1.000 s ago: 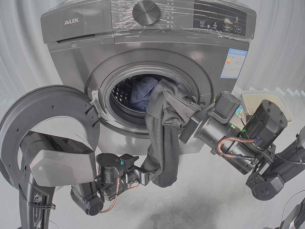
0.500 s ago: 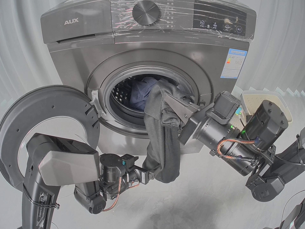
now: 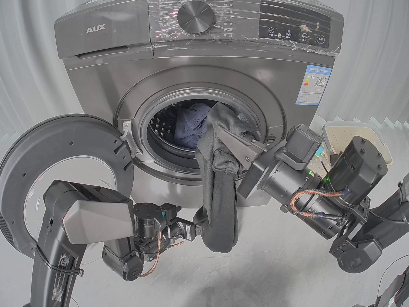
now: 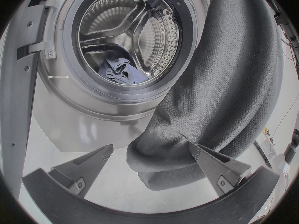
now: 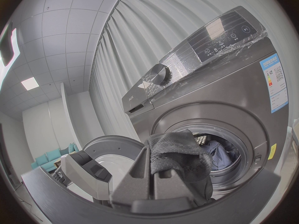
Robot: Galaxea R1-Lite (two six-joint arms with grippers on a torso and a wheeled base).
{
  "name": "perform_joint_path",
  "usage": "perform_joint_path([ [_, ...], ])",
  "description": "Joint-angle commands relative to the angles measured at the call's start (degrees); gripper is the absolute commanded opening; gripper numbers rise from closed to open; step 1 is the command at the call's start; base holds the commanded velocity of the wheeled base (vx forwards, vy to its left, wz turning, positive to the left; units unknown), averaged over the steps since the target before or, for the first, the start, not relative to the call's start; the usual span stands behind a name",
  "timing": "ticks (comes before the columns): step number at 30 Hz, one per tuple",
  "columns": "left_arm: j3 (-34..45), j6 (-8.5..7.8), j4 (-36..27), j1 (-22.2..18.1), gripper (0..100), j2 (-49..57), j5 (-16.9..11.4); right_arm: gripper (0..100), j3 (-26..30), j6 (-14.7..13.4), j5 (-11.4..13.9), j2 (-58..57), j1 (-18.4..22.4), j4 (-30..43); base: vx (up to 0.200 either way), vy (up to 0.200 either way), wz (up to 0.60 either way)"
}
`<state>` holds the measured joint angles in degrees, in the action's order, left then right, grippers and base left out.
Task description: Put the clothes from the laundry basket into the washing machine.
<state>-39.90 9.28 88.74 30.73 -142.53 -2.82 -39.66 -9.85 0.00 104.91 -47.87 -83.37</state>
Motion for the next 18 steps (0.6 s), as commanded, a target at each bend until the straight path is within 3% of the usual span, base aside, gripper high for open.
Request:
perform_joint_path([
  [1,-0.3,-0.05,0.0,0.2,100,-0.4,-0.2,0,0.0,0.0,0.0,-0.1,0.0,0.0,0.0,0.0,0.0],
  [7,0.4,-0.05,0.0,0.5,100,0.3,-1.5,0,0.1,0.0,0.0,-0.3,0.1,0.0,0.0,0.0,0.0],
  [14,3.3,-0.49,0.1,0.5,100,1.2,-10.0,0,0.1,0.0,0.0,-0.1,0.2,0.1,0.0,0.0,0.0],
  [18,2.8,-0.49,0.1,0.5,100,1.1,-10.9,0,0.1,0.0,0.0,-0.1,0.3,0.0,0.0,0.0,0.0],
])
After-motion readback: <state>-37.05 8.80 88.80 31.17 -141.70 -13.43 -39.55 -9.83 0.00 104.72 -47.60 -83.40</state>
